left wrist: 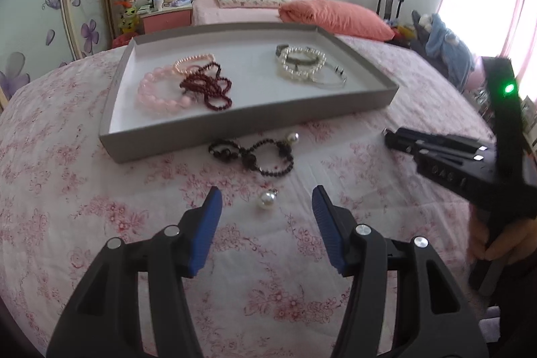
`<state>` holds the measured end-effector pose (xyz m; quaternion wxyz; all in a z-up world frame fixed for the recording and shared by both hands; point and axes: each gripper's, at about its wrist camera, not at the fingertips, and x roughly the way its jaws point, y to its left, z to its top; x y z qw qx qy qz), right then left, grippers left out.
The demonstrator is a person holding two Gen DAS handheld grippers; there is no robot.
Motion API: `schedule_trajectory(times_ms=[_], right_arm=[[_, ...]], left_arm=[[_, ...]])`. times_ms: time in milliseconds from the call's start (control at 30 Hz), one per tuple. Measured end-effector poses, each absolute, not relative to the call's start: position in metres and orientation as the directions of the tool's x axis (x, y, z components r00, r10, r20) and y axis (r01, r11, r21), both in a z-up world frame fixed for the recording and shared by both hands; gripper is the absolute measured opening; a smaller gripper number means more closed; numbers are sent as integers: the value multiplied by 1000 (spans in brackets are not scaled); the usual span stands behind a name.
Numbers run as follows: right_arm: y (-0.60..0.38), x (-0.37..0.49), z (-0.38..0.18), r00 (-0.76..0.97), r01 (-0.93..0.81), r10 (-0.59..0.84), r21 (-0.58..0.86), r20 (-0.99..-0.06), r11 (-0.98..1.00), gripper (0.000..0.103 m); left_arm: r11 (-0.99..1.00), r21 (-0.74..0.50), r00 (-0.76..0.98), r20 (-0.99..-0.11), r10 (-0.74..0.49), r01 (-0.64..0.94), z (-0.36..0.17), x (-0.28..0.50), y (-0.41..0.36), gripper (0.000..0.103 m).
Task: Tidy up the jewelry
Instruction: 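Grasp silver ring on the bed with right tool while left tool moves to pearl stud, then grasp white pearl stud with left tool while right tool holds the silver ring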
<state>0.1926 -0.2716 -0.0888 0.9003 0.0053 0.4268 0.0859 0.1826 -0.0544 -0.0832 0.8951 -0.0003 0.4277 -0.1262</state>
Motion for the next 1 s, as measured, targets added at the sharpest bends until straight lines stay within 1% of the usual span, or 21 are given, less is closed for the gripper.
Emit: schedule_trajectory(times_ms=[67,167,300,333,367,433,700,900,1000], right_arm=[[-270,193,-88,620,-150,161,86,-767,985,22],[-270,194,-88,620,-150,162,86,-768,985,22],[-271,194,-89,620,-150,162,86,-768,985,22],[-271,194,-89,620,-150,162,86,-768,985,22],[-271,194,-89,620,-150,162,86,-768,985,22],[-271,194,-89,620,-150,162,86,-768,985,22],[-270,194,-88,619,-155,161,82,-768,985,22],[-270,193,-88,618,-161,171,89,-768,983,22],[-269,194,-88,617,-161,175,94,-767,982,22]], left_arm=[[972,-98,593,-778,-209,214,-88,186,-58,52],[977,-87,585,-789,-187,195,-93,190,-60,42],[979,-77,589,-789,-174,187,-93,193,-62,34],[980,-70,592,-789,-168,184,-93,193,-63,30],[981,-61,595,-788,-159,182,-94,193,-64,23],[985,-43,601,-788,-138,169,-94,193,-63,15],[994,-69,603,-791,-104,80,-91,195,-30,14],[999,-46,625,-780,-41,9,-91,193,-5,14],[998,-67,627,-777,-54,3,-91,190,3,14]])
